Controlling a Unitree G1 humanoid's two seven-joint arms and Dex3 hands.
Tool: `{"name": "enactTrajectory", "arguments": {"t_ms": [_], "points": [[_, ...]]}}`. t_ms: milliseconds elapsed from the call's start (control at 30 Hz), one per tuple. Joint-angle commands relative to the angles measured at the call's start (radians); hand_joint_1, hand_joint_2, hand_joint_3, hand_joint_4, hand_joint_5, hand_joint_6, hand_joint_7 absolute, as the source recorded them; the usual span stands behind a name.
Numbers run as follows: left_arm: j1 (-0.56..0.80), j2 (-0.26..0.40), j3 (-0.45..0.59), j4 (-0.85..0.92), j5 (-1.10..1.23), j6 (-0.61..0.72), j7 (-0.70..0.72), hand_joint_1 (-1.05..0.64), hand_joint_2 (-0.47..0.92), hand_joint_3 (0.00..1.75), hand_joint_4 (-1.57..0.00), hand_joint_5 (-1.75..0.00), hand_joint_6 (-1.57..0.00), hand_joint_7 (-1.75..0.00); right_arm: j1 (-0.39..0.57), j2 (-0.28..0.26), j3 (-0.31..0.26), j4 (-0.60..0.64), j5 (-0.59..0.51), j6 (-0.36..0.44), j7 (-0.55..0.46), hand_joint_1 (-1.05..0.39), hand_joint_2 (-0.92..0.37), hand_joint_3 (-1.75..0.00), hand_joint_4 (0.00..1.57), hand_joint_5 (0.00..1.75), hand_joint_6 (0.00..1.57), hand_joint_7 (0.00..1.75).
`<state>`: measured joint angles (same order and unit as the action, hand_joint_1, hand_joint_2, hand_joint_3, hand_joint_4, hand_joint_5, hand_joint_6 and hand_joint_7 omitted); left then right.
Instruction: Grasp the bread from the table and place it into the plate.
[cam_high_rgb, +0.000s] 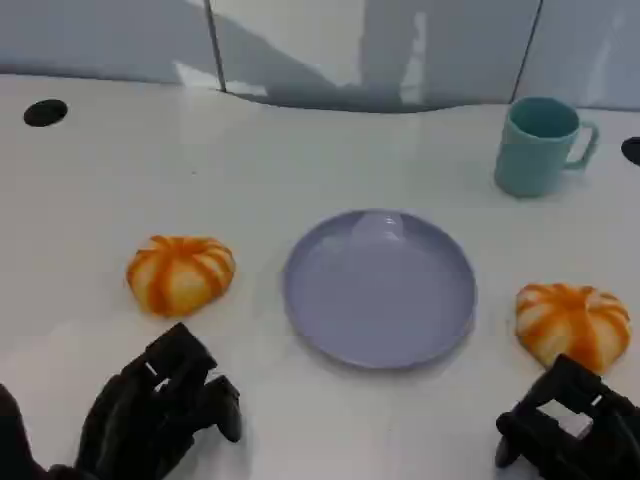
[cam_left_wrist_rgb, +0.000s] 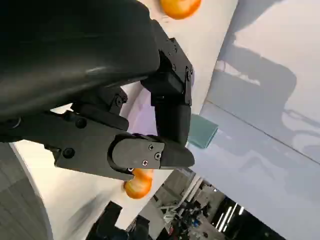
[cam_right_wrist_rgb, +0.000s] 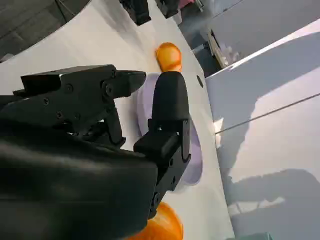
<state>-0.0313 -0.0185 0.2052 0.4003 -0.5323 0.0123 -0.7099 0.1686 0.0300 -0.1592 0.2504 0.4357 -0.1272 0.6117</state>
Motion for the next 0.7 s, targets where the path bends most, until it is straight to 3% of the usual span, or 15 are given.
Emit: {"name": "enactTrajectory", "arguments": {"t_ms": [33, 700], "points": [[0.009, 0.016, 0.007, -0.009, 0.005, -0.002, 0.005, -0.53, 0.92, 0.23, -0.84, -1.75, -0.57, -1.75, 0.0, -0.014, -0.004, -0.004, 0.006, -0.013, 0.007, -0.66, -0.92, -0.12, 0.75, 1.58, 0.65, 1.42], [0.009, 0.019, 0.005, -0.011, 0.009, -0.005, 0.008, -0.54, 0.92, 0.24, -0.84, -1.75, -0.57, -1.75, -0.003, -0.016, -0.003, 0.0, 0.006, -0.013, 0.008, -0.67, -0.92, -0.11, 0.74, 1.58, 0.65, 1.41]]}}
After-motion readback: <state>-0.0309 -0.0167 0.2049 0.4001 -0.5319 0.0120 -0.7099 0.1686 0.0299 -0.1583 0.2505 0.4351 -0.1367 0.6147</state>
